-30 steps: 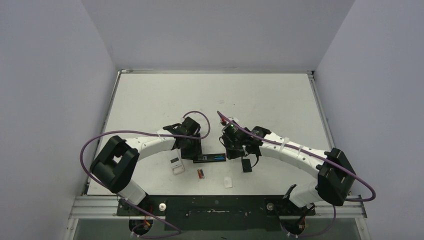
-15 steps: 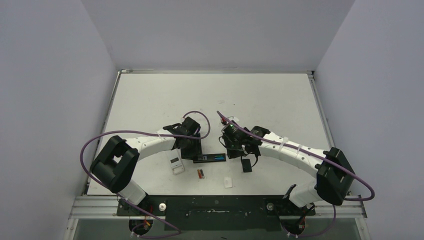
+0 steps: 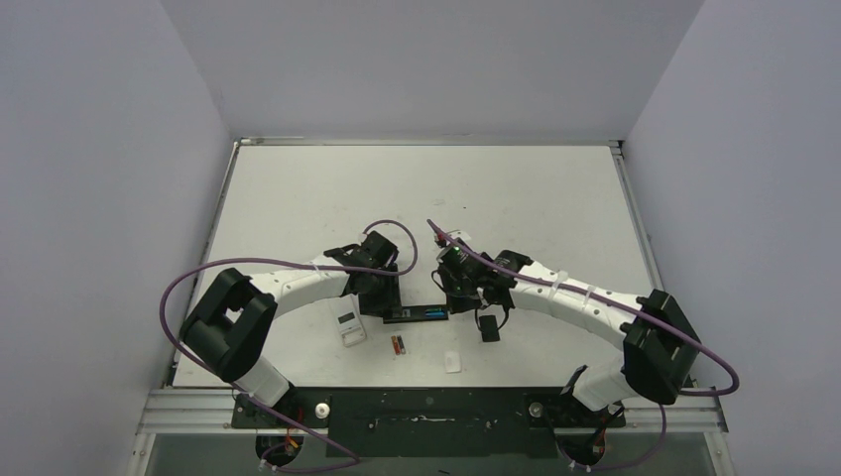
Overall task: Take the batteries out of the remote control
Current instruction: Unload the battery from the remote control.
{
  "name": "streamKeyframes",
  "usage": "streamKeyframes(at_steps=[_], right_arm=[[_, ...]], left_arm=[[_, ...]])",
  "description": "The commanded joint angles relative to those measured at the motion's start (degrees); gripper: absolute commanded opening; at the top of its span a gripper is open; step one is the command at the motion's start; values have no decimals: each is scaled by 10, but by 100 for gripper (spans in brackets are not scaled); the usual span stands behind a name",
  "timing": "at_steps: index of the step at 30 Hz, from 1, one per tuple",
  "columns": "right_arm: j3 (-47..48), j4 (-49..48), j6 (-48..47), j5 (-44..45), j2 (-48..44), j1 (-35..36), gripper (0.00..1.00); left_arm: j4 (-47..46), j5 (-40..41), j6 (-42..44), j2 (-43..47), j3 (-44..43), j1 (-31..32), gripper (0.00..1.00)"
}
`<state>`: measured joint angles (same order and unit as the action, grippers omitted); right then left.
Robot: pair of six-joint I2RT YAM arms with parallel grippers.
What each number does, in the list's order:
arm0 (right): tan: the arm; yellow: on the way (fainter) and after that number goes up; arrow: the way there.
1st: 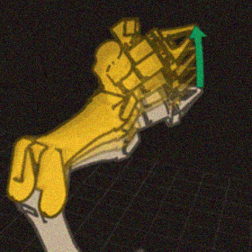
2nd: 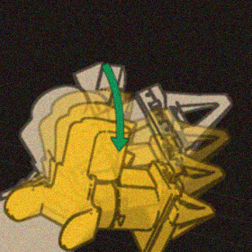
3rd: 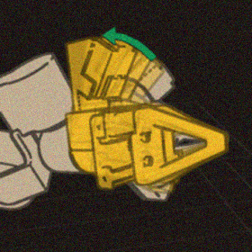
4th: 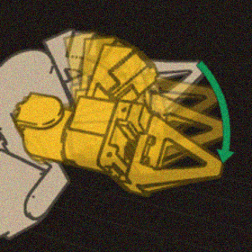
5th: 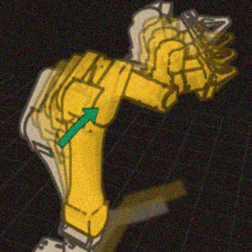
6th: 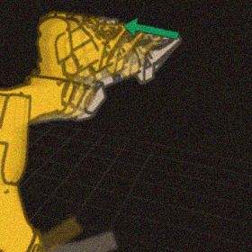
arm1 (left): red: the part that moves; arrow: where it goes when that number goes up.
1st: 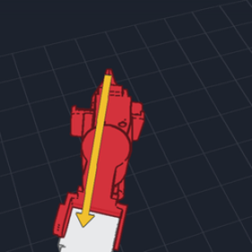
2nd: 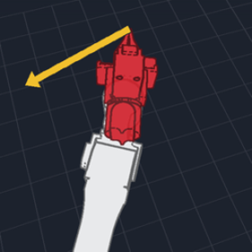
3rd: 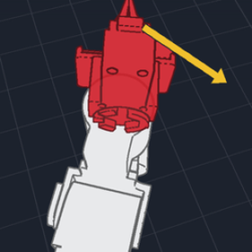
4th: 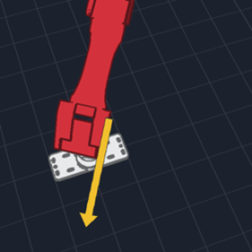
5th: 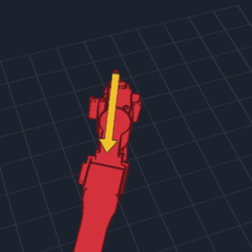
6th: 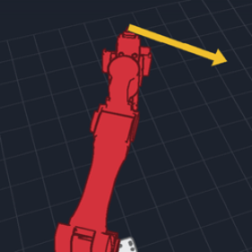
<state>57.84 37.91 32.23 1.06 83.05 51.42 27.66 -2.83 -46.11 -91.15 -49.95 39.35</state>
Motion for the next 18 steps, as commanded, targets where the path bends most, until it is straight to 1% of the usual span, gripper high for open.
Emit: streamKeyframes(at_steps=[1, 8, 18], right_arm=[[26, 23, 3, 5, -31, 5, 5], [23, 33, 3, 3, -28, 5, 5], [13, 3, 2, 1, -3, 4, 5]], left_arm=[[-2, 24, 6, -32, 3, 16, 44], [-6, 24, 5, -33, 4, 16, 44], [-4, 24, 8, -33, 1, 16, 44]])
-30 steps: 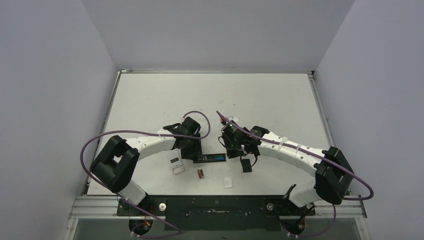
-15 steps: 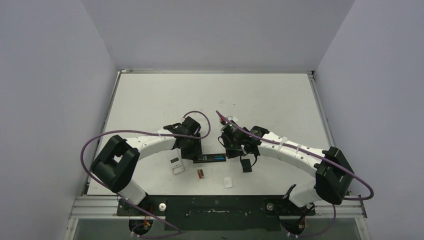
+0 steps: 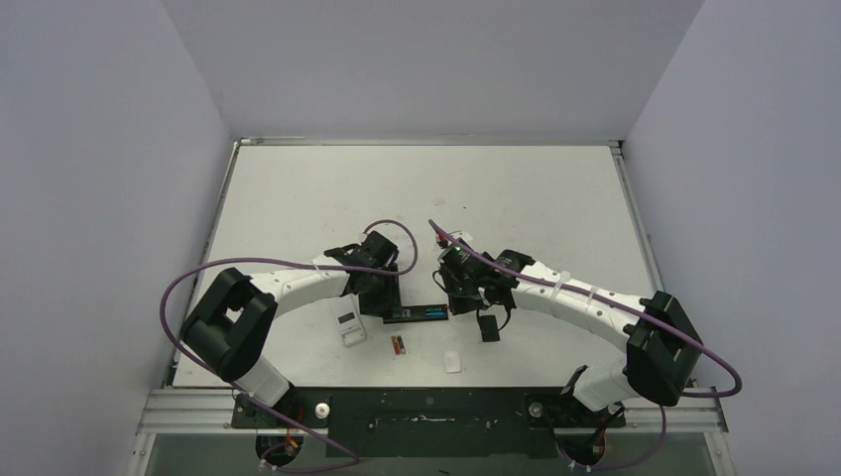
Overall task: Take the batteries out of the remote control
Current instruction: Unload the battery from the remote control.
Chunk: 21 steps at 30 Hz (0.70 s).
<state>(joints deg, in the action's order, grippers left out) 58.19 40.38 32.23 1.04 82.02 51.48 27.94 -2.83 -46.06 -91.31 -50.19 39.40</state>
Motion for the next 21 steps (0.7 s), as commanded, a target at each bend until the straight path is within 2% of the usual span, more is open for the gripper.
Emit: streamKeyframes(at_steps=[1, 21], right_arm=[[9, -24, 2, -2, 9, 5, 5], [28, 4, -2, -6, -6, 7, 5]], left_arm=[[-7, 24, 8, -32, 4, 15, 44], [-9, 24, 6, -38, 2, 16, 44]])
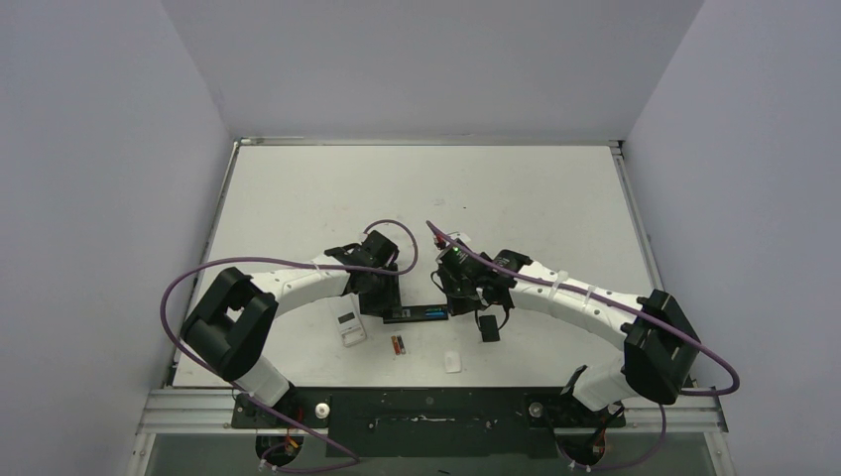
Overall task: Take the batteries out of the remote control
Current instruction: Unload the battery from the remote control.
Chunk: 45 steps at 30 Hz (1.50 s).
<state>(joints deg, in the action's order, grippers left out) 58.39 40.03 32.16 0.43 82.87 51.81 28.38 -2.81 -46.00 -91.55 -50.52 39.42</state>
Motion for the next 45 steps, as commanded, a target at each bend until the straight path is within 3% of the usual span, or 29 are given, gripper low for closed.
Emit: streamKeyframes(at_steps=[1, 20, 31, 45], right_arm=[[26, 8, -2, 1, -14, 4, 5], [28, 13, -6, 25, 9, 5, 5], [6, -29, -4, -30, 8, 6, 5], [30, 35, 1, 17, -30, 6, 5]], left_arm=[[-14, 24, 6, -36, 4, 17, 44], [-9, 24, 7, -39, -1, 21, 44], [-9, 24, 7, -40, -2, 22, 43], [-9, 24, 5, -36, 2, 22, 43]])
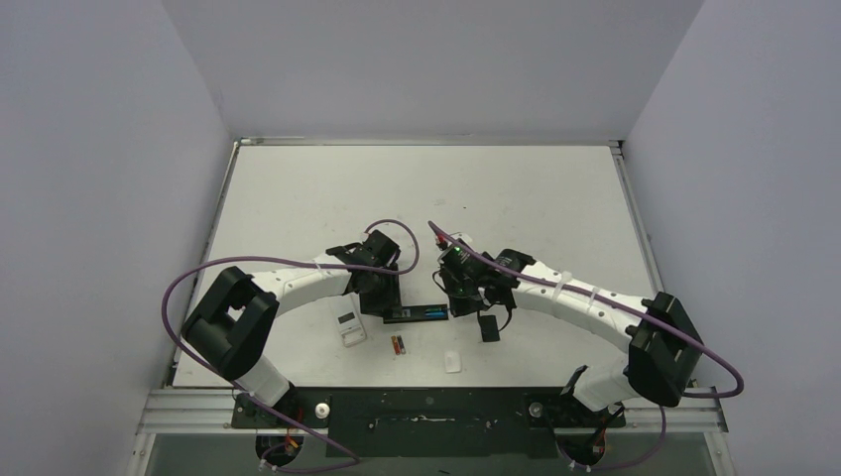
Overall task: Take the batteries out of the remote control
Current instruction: Unload the battery from the remote control.
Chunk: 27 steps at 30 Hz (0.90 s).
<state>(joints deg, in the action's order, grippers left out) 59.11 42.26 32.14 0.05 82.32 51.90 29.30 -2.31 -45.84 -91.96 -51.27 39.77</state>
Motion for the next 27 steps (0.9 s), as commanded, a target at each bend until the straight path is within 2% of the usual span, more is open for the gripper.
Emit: streamKeyframes(at_steps=[1, 15, 27], right_arm=[[22, 12, 1, 18, -24, 5, 5], [5, -22, -2, 18, 11, 5, 5], [-9, -49, -3, -19, 28, 5, 5]], left_arm=[[-18, 19, 4, -32, 9, 19, 43], [-18, 19, 6, -34, 8, 19, 43], [-18, 19, 7, -36, 6, 19, 42]])
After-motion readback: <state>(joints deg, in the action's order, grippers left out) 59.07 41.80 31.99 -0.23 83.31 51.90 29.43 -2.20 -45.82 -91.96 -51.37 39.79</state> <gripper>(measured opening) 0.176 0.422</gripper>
